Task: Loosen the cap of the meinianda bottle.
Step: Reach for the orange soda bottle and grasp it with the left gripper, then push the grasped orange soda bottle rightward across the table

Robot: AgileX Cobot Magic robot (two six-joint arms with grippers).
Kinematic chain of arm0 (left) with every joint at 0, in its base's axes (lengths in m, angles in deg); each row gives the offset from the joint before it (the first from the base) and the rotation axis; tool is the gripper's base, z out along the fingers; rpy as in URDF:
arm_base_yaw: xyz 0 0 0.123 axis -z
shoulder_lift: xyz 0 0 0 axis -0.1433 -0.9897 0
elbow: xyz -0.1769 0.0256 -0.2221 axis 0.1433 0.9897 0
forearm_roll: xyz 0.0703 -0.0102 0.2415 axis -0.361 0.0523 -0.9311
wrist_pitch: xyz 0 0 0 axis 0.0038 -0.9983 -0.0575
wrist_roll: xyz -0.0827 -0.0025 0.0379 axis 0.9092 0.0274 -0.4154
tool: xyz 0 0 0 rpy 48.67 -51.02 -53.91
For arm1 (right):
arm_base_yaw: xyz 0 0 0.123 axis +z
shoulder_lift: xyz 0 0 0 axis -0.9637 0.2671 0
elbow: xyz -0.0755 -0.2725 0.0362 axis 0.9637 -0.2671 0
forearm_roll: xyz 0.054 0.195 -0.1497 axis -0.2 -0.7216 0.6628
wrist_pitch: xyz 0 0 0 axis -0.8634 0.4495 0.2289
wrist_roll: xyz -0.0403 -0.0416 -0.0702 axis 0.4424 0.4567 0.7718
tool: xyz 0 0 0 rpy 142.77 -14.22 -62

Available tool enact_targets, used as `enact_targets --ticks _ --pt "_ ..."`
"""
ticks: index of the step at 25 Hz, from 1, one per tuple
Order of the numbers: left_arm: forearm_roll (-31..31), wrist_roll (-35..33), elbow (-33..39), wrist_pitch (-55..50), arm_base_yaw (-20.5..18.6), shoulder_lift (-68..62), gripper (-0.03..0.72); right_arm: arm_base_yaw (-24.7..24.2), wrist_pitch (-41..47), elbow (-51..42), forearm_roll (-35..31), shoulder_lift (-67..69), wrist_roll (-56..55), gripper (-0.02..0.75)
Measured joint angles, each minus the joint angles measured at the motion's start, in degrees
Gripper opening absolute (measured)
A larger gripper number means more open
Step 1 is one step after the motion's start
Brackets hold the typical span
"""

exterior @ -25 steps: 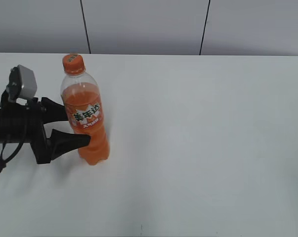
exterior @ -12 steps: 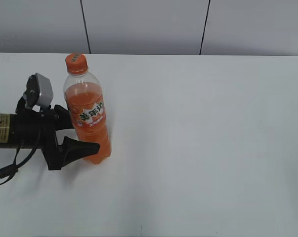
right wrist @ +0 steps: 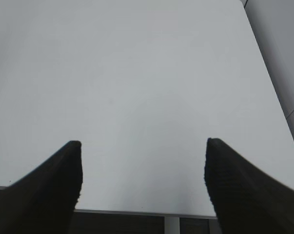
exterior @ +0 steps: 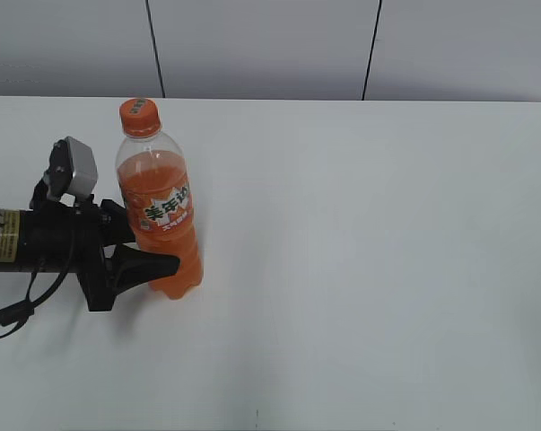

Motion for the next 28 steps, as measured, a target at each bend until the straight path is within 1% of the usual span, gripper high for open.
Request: enact_targets --ticks 4,7,10,13,15,18,23,28 --pt "0.0 -0.15 0.0 0.0 0.0 0.0 0.412 0.0 0.0 0.0 0.0 0.0 0.0 0.586" --pt "0.14 -1.57 0.0 0.45 0.0 -0.07 0.412 0.0 0.0 0.0 0.0 0.0 0.0 0.586" --pt "1.92 -2.38 0.0 1.39 0.12 -0.53 0.412 0.0 0.0 0.0 0.0 0.0 0.0 0.586" --pt "5.06 -2.58 0.0 1.7 1.16 -0.53 0.412 0.0 0.0 0.0 0.0 0.0 0.0 0.586" --pt "5.96 -2.98 -0.21 1.7 2.69 -0.53 0.412 0.0 0.0 0.0 0.0 0.0 0.0 0.586" --pt "6.4 -3.47 -1.8 1.18 6.27 -0.57 0.411 0.0 0.0 0.0 0.02 0.0 0.0 0.586" --pt "10.28 -3.52 -5.93 0.58 11.92 -0.57 0.41 0.0 0.0 0.0 0.02 0.0 0.0 0.586" --pt "13.5 -3.52 -9.19 -2.99 17.68 -0.64 0.41 0.0 0.0 0.0 0.02 0.0 0.0 0.586"
